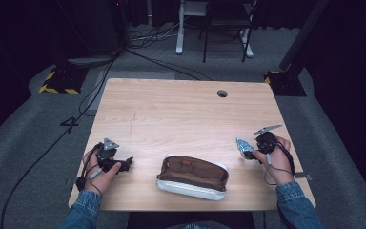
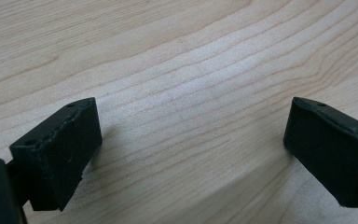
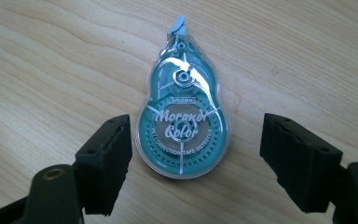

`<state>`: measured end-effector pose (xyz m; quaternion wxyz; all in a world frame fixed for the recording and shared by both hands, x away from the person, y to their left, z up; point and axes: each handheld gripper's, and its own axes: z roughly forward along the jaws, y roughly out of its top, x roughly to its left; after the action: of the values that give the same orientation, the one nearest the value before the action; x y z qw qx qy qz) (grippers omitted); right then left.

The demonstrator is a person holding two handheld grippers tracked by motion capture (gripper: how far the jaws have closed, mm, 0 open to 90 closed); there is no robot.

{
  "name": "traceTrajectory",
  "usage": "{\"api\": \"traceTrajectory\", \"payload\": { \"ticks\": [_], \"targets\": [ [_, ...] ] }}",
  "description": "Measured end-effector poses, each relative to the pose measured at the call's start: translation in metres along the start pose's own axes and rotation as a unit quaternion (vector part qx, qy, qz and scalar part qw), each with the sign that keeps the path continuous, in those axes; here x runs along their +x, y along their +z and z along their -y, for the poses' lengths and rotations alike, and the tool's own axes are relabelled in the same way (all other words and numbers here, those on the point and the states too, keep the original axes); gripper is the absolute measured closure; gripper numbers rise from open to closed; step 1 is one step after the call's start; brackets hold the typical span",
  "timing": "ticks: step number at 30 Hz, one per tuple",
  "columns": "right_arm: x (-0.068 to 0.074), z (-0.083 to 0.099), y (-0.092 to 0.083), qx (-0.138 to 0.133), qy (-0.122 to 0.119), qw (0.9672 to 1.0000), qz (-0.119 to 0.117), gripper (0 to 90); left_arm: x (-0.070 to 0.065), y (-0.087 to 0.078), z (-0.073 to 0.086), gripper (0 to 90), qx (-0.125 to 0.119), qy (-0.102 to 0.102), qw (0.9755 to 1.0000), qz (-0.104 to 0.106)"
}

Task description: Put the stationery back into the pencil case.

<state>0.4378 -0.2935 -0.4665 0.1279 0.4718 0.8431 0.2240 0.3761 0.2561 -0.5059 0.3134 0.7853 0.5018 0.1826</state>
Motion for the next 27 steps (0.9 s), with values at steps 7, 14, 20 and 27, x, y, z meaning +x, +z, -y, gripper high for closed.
{"api": "traceTrajectory", "payload": {
  "ticks": [7,14,20,27],
  "targets": [
    [0.003,-0.003,0.008,0.012,-0.010,0.9999,0.006,26.6,0.000,0.000,0.000,4.4,0.000,0.000,1.0000,0.000],
    [0.005,-0.006,0.015,0.015,-0.010,0.9998,0.003,30.3,0.000,0.000,0.000,4.3,0.000,-0.002,1.0000,0.000],
    [0.005,-0.007,0.013,0.015,-0.013,0.9998,-0.007,39.1,0.000,0.000,0.000,4.3,-0.001,-0.002,1.0000,0.000],
    [0.006,-0.006,0.013,0.013,-0.010,0.9999,-0.006,39.7,0.000,0.000,0.000,4.3,0.000,-0.002,1.0000,0.000]
  ]
}}
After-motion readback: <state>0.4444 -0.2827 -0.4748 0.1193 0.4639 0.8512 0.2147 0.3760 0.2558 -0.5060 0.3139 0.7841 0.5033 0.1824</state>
